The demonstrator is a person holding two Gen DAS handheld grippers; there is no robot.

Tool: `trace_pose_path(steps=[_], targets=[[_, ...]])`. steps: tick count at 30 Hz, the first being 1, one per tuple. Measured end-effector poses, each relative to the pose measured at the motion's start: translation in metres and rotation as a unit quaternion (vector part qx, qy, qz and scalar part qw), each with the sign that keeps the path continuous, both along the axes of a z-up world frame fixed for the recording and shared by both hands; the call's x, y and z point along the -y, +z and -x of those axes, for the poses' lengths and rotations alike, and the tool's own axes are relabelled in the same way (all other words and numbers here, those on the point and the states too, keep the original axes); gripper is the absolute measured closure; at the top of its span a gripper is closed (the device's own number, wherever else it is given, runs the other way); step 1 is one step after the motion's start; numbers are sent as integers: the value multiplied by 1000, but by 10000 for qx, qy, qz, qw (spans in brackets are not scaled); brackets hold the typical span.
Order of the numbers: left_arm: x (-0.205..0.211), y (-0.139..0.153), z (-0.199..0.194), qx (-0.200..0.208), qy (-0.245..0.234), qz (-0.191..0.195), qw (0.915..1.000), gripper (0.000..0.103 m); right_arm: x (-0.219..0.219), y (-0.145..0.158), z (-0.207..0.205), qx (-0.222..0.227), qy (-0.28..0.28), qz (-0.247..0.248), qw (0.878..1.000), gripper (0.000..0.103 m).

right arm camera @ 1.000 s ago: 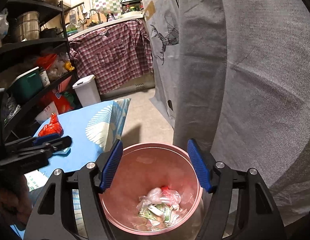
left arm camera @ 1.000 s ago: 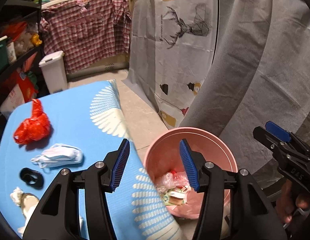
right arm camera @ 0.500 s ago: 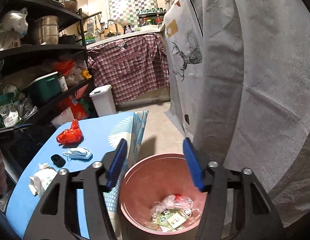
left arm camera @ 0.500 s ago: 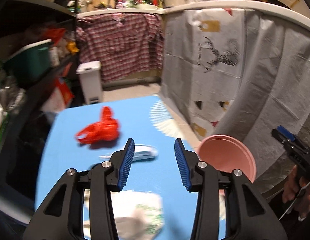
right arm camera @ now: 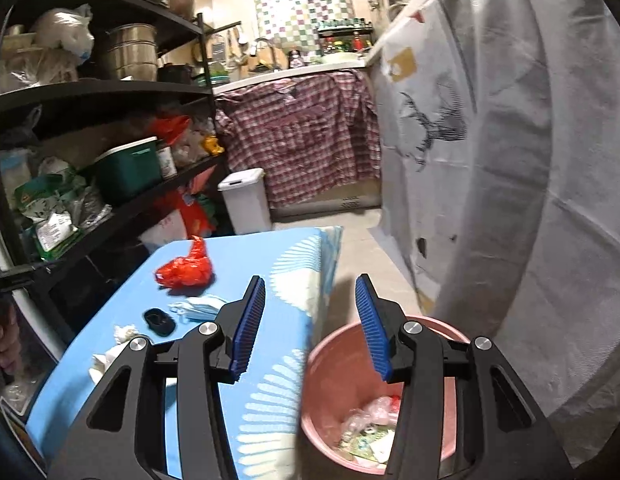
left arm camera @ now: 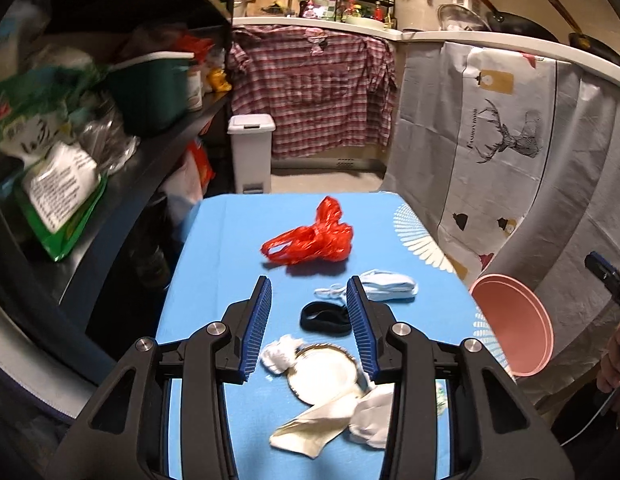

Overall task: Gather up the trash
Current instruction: 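Move both tools back over the table toward the crumpled tissue and mask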

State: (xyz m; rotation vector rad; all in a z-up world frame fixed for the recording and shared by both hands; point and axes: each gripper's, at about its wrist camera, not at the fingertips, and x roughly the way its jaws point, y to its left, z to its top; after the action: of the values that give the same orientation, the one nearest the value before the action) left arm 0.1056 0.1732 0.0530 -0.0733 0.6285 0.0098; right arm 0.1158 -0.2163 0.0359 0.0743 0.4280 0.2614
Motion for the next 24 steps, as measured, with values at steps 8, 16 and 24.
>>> trace_pose_path(steps=[8, 16, 24], targets=[[-26, -21, -6, -179, 80, 164, 9997, 71, -38, 0, -11, -36, 428, 18, 9991, 63], [-48, -39, -23, -391, 268, 482, 9977, 83, -70, -15, -35, -157, 809, 53, 9966, 73], [-47, -58, -36, -620, 216, 457, 9968, 83, -104, -42, -64, -389, 1108, 180, 9929, 73]])
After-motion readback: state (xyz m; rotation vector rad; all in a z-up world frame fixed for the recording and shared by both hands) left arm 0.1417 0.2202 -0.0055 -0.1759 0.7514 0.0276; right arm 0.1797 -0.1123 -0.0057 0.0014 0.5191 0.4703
